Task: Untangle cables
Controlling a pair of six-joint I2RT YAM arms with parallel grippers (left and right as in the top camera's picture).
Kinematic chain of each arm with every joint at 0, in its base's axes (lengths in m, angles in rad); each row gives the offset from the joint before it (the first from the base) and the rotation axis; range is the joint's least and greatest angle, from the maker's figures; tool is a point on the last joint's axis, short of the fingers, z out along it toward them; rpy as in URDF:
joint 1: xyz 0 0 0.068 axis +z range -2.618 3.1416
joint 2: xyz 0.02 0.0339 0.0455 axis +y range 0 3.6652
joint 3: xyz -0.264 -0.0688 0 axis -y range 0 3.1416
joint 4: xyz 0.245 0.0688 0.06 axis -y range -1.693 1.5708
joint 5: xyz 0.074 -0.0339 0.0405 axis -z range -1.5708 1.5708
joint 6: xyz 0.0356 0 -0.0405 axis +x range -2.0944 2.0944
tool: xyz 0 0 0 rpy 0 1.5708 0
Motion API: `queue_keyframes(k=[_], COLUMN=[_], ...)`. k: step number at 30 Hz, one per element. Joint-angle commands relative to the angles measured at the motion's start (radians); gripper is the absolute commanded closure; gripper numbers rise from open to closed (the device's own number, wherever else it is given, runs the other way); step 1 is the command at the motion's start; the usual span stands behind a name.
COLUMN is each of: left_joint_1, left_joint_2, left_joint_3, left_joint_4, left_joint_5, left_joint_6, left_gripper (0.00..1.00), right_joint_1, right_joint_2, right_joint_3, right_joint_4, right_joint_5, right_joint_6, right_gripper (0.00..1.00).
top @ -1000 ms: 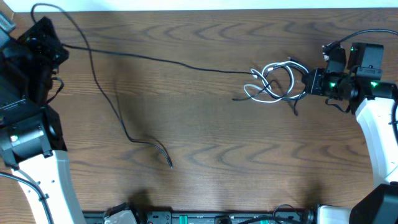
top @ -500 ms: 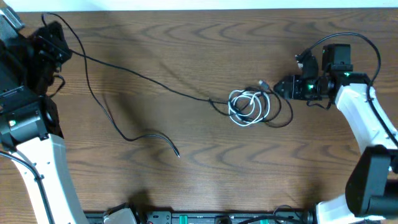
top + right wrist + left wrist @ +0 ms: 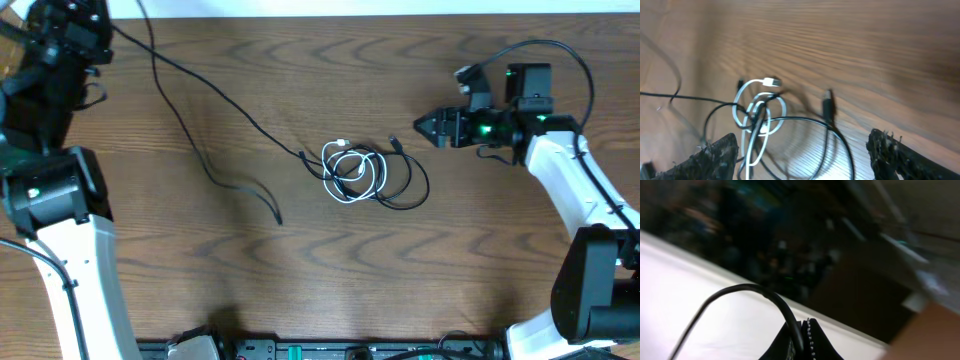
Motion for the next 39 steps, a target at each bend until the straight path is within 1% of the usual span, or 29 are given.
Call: queue_keyframes(k=[1,6,11,18,24,29,31,34,39], left_joint_1=[-0.064,-0.125,-0.135,-0.135,-0.135,-0.135,-0.135,-0.135,-0.135], left_joint_2=[-0.019,-0.019,-0.019,-0.019,-0.019,-0.019,-0.019,-0.017,-0.016], left_joint_3=[0.019,0.02,0.02,0.02,0.02,0.02,0.02,0.019,0.019], left_joint_4=[0.05,0.089,0.11,0.109,0.105,0.101,0.097,0.084,0.04], left_joint_5=[0.042,0.022,0.008,0.009,0.009,0.008,0.008,0.008,0.008], left_joint_6=[-0.1,-0.118,-0.153,-0.187,-0.193,-0.193,-0.193,-0.193,-0.192], left_gripper=[0.93,0.93,0.93,0.92,0.92,0.93,0.93,0.92,0.92], right_joint_1=[0.066,0.15,0.252,0.379,0.451,0.491,0.506,0.529,0.547], right_joint_2=[-0.011,-0.008,0.024,0.163,0.281,0.341,0.355,0.369,0.37], right_joint_3=[0.014,0.014,0.014,0.014,0.014,0.014,0.014,0.014,0.014], right_joint_4=[0.018,0.093,0.205,0.409,0.546,0.632,0.635,0.646,0.655], right_joint_5=[-0.052,-0.052,-0.032,-0.05,-0.05,-0.044,-0.012,0.052,0.056], right_joint_6=[-0.013,0.025,0.024,0.023,0.025,0.056,0.063,0.063,0.062], right_gripper=[0.22,0.25,0.25,0.25,0.27,0.31,0.34,0.41,0.46])
